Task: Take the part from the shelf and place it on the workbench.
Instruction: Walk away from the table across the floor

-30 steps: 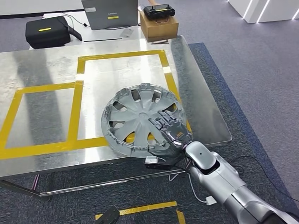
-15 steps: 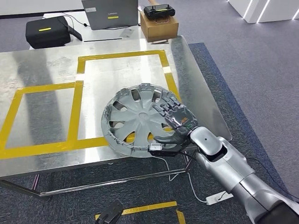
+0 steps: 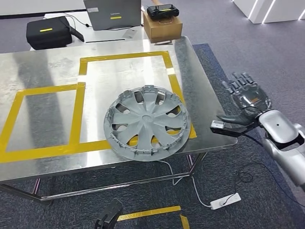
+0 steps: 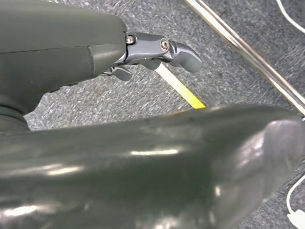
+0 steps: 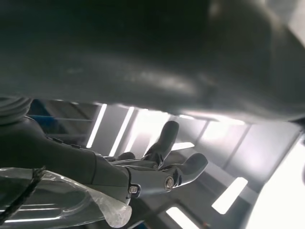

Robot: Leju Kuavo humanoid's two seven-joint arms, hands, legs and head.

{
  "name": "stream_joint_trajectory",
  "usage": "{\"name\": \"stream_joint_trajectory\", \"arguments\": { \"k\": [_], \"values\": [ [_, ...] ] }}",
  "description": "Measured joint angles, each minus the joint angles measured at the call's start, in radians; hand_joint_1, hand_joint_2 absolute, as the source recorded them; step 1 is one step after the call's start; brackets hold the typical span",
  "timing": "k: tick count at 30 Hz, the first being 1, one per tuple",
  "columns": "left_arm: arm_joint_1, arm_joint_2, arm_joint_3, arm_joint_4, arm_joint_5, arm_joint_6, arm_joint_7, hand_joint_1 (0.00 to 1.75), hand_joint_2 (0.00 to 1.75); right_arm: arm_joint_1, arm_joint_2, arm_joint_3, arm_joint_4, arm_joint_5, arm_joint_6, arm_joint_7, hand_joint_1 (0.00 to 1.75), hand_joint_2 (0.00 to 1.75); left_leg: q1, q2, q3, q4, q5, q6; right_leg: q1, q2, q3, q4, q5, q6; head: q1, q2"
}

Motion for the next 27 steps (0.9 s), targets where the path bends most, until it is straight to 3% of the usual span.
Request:
{"name": "stream_joint_trajectory", "arguments": {
  "k": [4, 8, 11, 15, 18, 20, 24, 27],
  "values": [
    [0.000, 0.000, 0.013, 0.000, 0.024, 0.015, -0.008, 0.00, 0.00, 0.128, -0.199, -0.118, -0.094, -0.069, -0.053, 0.034, 0.00, 0.00, 0.000, -0.012, 0.000, 0.000, -0.001, 0.002, 0.000, -0.013, 0.006, -0.001, -0.004, 0.005, 0.001, 0.000],
    [0.013, 0.005, 0.039, 0.000, 0.071, 0.050, -0.022, 0.00, 0.00, 0.374, -0.372, -0.379, -0.188, -0.114, -0.120, 0.025, 0.00, 0.00, 0.000, -0.015, 0.000, 0.000, -0.004, 0.005, 0.000, -0.015, 0.009, -0.001, -0.007, 0.006, 0.002, 0.000],
    [0.022, 0.011, 0.058, 0.000, 0.088, 0.061, -0.034, 0.00, 0.00, 0.565, -0.434, -0.599, -0.243, -0.111, -0.134, -0.004, 0.00, 0.00, 0.000, -0.013, 0.000, 0.000, -0.007, 0.006, -0.001, -0.013, 0.009, -0.002, -0.008, 0.007, 0.002, 0.000],
    [0.026, 0.014, 0.069, 0.000, 0.092, 0.063, -0.036, 0.00, 0.00, 0.709, -0.467, -0.786, -0.291, -0.095, -0.129, -0.015, 0.00, 0.00, -0.001, -0.010, 0.001, -0.001, -0.008, 0.006, -0.001, -0.009, 0.007, -0.002, -0.009, 0.007, 0.001, 0.000],
    [0.027, 0.014, 0.080, 0.000, 0.103, 0.071, -0.036, 0.00, 0.00, 0.827, -0.465, -0.910, -0.319, -0.069, -0.126, -0.019, 0.00, 0.00, -0.001, -0.011, 0.002, -0.001, -0.008, 0.006, -0.001, -0.011, 0.008, -0.002, -0.010, 0.008, 0.001, 0.000],
    [0.031, 0.015, 0.088, 0.000, 0.110, 0.076, -0.036, 0.00, 0.00, 0.911, -0.427, -1.020, -0.330, -0.047, -0.145, -0.063, 0.00, 0.00, 0.000, -0.013, 0.002, -0.001, -0.008, 0.006, -0.001, -0.013, 0.009, -0.002, -0.011, 0.008, 0.001, 0.000],
    [0.038, 0.016, 0.103, 0.000, 0.113, 0.082, -0.035, 0.00, 0.00, 1.027, -0.259, -1.235, -0.334, 0.005, -0.211, -0.184, 0.00, 0.00, 0.001, -0.013, 0.002, -0.001, -0.009, 0.006, 0.000, -0.013, 0.010, -0.002, -0.012, 0.007, 0.002, 0.000],
    [0.039, 0.017, 0.111, 0.000, 0.111, 0.086, -0.032, 0.00, 0.00, 1.060, -0.109, -1.363, -0.333, 0.039, -0.247, -0.279, 0.00, 0.00, 0.001, -0.011, 0.003, -0.001, -0.010, 0.006, 0.000, -0.011, 0.009, -0.002, -0.013, 0.007, 0.002, 0.000]
  ]
}}
